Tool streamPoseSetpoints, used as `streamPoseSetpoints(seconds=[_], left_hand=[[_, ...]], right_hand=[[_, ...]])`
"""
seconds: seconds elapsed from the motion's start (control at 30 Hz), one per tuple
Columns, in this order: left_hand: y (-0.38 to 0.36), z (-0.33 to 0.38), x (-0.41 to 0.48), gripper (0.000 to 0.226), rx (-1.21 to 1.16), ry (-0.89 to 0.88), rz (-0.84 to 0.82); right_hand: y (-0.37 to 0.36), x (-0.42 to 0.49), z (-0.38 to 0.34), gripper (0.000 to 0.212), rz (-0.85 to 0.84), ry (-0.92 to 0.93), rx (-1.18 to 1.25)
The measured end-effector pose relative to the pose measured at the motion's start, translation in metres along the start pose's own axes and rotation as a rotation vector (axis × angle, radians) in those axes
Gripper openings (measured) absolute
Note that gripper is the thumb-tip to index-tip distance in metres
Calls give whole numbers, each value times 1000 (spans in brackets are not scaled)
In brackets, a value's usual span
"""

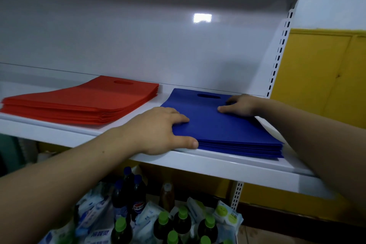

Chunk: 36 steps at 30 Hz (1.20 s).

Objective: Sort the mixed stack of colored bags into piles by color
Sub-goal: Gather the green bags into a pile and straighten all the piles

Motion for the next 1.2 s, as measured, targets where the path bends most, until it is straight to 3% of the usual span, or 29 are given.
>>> streamPoseSetpoints(seconds=[0.1, 0.23, 0.53, 0.83, 1.07, 1.2], left_hand=[[7, 4, 1, 95, 133, 7, -27], [10, 5, 0, 92, 122, -11, -85], [9, 2, 2, 81, 85, -22, -68], [11, 3, -1, 105, 91, -21, -102], [17, 4, -5, 85, 99, -30, -78], [14, 2, -7, 87, 81, -35, -120]], right_hand=[[10, 9, 2, 73, 21, 1, 44], [16, 23, 4, 87, 138, 23, 21], [11, 53, 16, 102, 35, 10, 101], [6, 67, 23, 82, 39, 36, 78], [8, 65, 19, 83, 93, 38, 1], [10, 61, 15, 85, 87, -1, -56]])
Point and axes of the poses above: each hand's wrist, its own x-axis towards the middle knuckle, its own y-axis out of the back of the hand, z = x × y, the point moved 1 cm from there along x, towards the middle knuckle, and after that the axes turned 11 degrees about -z, right-handed, at the moved point
